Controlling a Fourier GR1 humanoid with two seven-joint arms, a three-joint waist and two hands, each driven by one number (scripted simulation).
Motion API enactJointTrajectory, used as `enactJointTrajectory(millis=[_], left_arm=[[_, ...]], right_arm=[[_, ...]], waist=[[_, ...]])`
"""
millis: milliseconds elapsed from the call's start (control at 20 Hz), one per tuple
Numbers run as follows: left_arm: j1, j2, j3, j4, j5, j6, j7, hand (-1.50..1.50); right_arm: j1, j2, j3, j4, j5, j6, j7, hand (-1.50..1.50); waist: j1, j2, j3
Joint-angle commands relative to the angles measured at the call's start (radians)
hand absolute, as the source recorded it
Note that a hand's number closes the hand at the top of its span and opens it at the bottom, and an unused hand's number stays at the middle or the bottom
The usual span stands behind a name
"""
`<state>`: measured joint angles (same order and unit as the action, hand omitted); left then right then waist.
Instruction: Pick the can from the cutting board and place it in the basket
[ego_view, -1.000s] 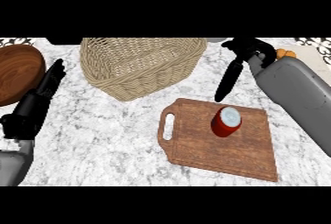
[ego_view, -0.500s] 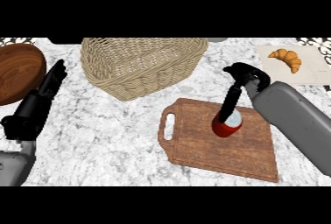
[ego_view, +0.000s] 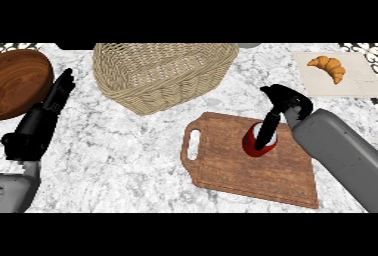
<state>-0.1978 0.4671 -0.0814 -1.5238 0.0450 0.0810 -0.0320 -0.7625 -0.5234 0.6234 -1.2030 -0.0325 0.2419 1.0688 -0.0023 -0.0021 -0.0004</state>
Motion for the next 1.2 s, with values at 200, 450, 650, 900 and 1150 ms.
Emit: enactJointTrajectory(millis=[200, 450, 650, 900, 1150], left_arm=[[0.017, -0.041, 0.004, -0.020, -0.037, -0.015, 0.010, 0.00], [0.011, -0.049, 0.038, -0.021, -0.039, -0.036, 0.025, 0.00], [0.017, -0.049, 0.059, -0.032, -0.039, -0.070, 0.006, 0.00], [0.022, -0.088, 0.049, 0.010, -0.085, -0.043, -0.030, 0.00], [0.052, -0.053, 0.102, -0.033, -0.032, -0.127, -0.025, 0.00]], right_arm=[[0.025, 0.086, -0.020, 0.004, 0.124, 0.003, 0.120, -1.50], [0.158, 0.071, -0.061, -0.117, 0.157, -0.015, 0.116, -1.50], [0.154, 0.116, -0.081, -0.036, 0.219, -0.013, 0.052, -1.50], [0.170, 0.117, -0.097, -0.055, 0.221, 0.037, 0.085, -1.50], [0.252, 0.163, -0.092, -0.077, 0.291, -0.017, 0.084, -1.50]], waist=[[0.007, 0.001, 0.000], [0.000, 0.000, 0.000], [0.005, 0.002, 0.000], [0.003, 0.002, 0.000], [0.003, 0.001, 0.000]])
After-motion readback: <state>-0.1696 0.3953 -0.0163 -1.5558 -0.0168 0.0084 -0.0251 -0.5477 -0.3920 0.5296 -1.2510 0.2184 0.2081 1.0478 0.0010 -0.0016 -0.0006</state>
